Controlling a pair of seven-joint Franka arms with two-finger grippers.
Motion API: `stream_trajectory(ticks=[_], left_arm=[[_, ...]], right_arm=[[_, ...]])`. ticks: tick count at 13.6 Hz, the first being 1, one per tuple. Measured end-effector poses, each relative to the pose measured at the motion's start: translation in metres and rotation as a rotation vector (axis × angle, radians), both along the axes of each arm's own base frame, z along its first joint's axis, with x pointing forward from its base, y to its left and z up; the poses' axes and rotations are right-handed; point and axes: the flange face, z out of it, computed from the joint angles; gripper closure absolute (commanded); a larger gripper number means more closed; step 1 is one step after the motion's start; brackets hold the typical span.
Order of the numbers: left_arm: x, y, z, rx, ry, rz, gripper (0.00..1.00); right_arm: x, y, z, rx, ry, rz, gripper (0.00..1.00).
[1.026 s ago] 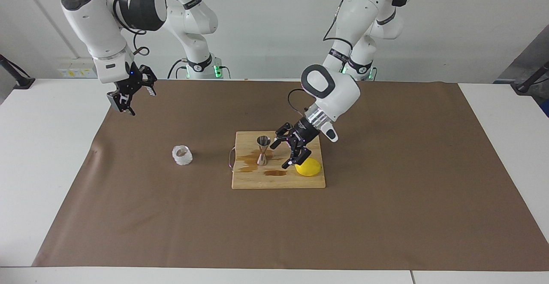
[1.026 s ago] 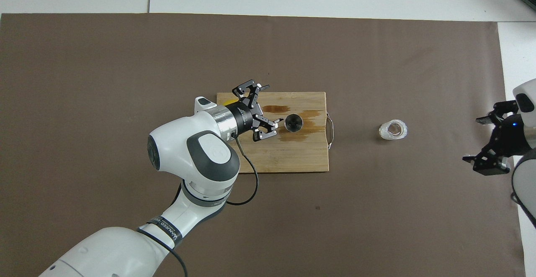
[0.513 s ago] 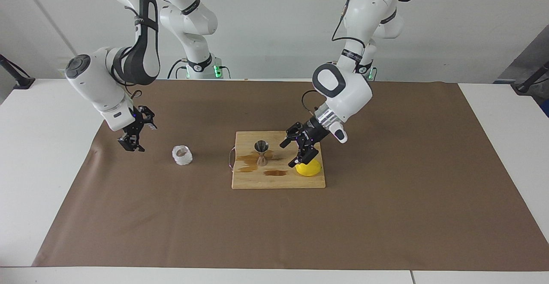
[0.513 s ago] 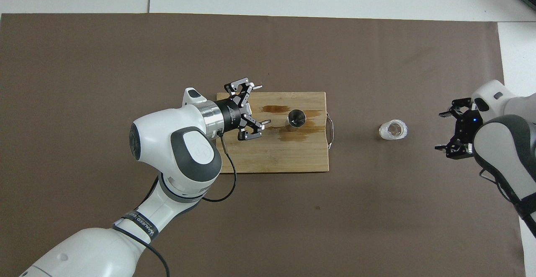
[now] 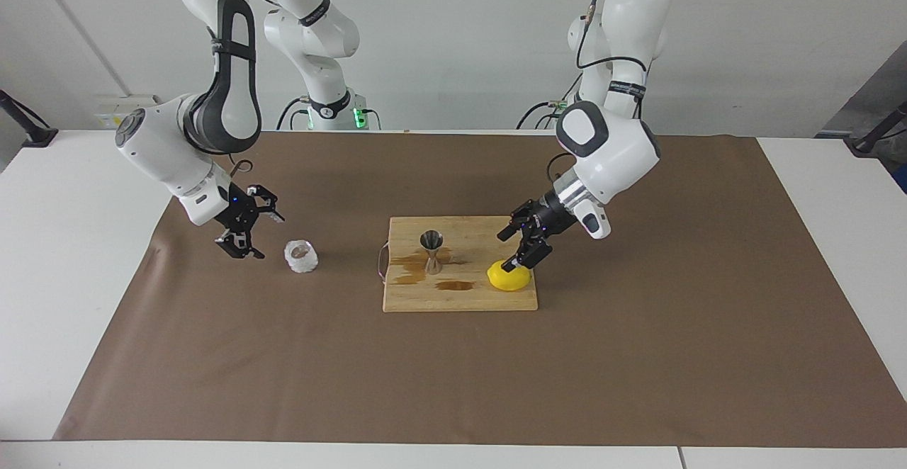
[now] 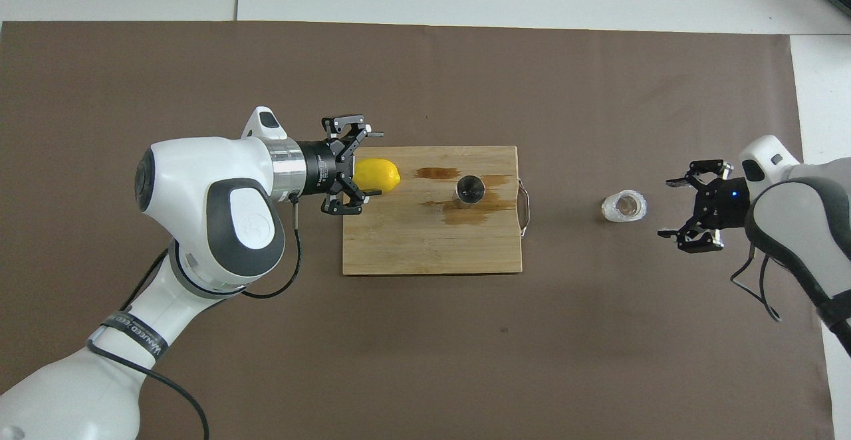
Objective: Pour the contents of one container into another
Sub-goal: 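Retract the left gripper while the right gripper reaches the white cup, then grasp the white cup with the right gripper and lift it over the silver cup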
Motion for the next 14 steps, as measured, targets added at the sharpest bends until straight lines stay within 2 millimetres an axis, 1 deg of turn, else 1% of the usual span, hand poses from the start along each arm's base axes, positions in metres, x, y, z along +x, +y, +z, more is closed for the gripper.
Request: stream_trajectory(ticks=[5, 8, 10, 11, 12, 13, 14], left_arm=[[0.013, 0.07, 0.022, 0.264, -0.06, -0.168, 0.0], [0.016, 0.099, 0.037, 0.458, -0.108, -0.286, 0.0], [0.021, 0.117, 0.049, 0.536, -0.147, -0.371, 0.0], [0.025, 0.13, 0.057, 0.558, -0.173, -0.428, 0.0], [0.029, 0.144, 0.063, 0.576, -0.2, -0.495, 0.0], [0.032, 0.161, 0.07, 0.607, -0.241, -0.597, 0.0], [0.035, 0.174, 0.075, 0.637, -0.272, -0.675, 0.0]], right_arm=[[0.003, 0.015, -0.036, 0.079, -0.024, -0.031, 0.0], [0.004, 0.026, -0.064, 0.128, -0.031, -0.01, 0.0], [0.004, 0.028, -0.081, 0.156, -0.036, 0.005, 0.0], [0.004, 0.028, -0.086, 0.161, -0.037, 0.01, 0.0], [0.005, 0.028, -0.087, 0.161, -0.039, 0.014, 0.15], [0.006, 0.028, -0.086, 0.161, -0.041, 0.014, 0.31], [0.007, 0.028, -0.084, 0.16, -0.045, 0.014, 0.43]])
